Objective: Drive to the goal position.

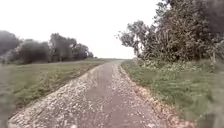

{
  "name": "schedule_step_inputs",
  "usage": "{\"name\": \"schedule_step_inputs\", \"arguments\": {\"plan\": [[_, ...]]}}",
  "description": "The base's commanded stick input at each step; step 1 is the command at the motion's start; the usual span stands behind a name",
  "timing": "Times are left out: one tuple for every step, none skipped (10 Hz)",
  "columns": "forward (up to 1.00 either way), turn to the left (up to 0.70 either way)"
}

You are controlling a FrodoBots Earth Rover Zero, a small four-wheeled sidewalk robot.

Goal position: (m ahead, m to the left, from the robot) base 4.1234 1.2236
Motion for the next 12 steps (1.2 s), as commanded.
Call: {"name": "schedule_step_inputs", "arguments": {"plan": [[0.7, 0.0], [0.7, 0.0], [0.7, 0.0], [0.7, 0.0], [0.7, 0.0], [0.7, 0.0], [0.7, 0.0], [0.7, 0.0], [0.7, 0.0], [0.7, 0.0], [0.7, 0.0], [0.7, 0.0]]}}
